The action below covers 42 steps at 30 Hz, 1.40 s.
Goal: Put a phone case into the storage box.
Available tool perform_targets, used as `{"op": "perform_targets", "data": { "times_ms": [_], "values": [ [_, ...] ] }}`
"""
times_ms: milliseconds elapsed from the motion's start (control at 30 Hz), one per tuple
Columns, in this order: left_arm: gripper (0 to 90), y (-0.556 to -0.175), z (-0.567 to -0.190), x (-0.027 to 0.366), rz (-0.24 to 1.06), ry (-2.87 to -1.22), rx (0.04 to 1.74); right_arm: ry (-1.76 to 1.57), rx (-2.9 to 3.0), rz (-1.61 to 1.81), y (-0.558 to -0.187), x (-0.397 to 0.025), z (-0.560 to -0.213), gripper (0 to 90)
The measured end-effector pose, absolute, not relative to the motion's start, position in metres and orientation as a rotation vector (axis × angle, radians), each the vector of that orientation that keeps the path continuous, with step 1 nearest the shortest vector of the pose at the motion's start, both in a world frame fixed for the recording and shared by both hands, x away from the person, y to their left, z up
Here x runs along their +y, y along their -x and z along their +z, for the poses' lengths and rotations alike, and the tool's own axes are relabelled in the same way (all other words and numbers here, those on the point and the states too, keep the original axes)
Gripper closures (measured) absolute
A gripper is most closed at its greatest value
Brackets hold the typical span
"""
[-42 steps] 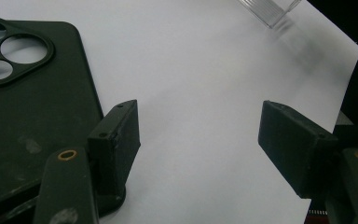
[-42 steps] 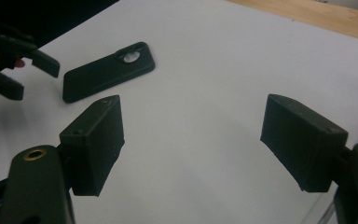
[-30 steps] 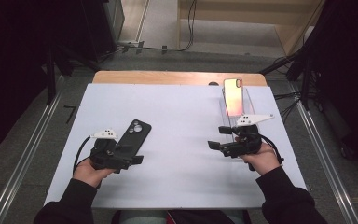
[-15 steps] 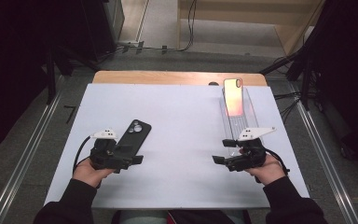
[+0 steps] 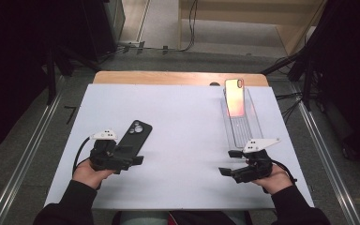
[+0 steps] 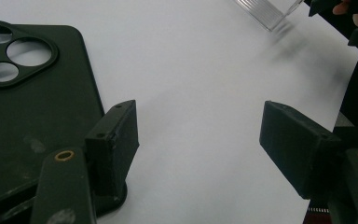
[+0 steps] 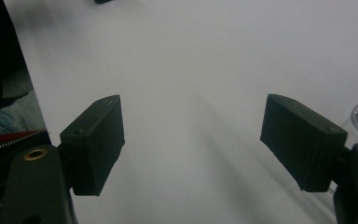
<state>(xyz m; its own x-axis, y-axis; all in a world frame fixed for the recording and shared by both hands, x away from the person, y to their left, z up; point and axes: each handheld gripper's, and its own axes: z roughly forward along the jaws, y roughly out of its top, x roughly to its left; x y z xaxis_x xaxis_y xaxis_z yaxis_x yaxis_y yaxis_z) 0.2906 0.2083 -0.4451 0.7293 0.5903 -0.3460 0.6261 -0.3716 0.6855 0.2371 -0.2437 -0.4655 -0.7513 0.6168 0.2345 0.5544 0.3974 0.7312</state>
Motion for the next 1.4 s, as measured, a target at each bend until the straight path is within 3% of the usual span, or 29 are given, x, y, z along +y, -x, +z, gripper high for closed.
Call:
{"op": "perform_targets", "data": {
  "times_ms": [367, 467, 533, 567, 1000, 1400],
  "values": [
    [26.0, -0.293, -0.442, 0.211, 0.006, -2.059, 0.951, -1.078, 2.586, 1.288, -0.235, -0.247, -0.472, 19.6],
    [18.7, -0.297, -0.441, 0.212, 0.042, -2.052, 0.974, -1.085, 2.588, 1.285, -0.235, -0.248, -0.472, 19.6],
    [3.2, -0.301, -0.442, 0.212, 0.062, -2.049, 1.004, -1.092, 2.585, 1.283, -0.235, -0.248, -0.472, 19.6],
    [0.0, -0.303, -0.442, 0.213, 0.050, -2.043, 1.015, -1.091, 2.585, 1.284, -0.235, -0.248, -0.472, 19.6],
    [0.0, -0.328, -0.445, 0.203, 0.127, -2.035, 1.035, -1.077, 2.590, 1.279, -0.238, -0.247, -0.475, 19.6],
    [0.0, -0.347, -0.449, 0.191, 0.255, -1.996, 1.156, -1.093, 2.591, 1.260, -0.236, -0.248, -0.475, 19.6]
  ]
}}
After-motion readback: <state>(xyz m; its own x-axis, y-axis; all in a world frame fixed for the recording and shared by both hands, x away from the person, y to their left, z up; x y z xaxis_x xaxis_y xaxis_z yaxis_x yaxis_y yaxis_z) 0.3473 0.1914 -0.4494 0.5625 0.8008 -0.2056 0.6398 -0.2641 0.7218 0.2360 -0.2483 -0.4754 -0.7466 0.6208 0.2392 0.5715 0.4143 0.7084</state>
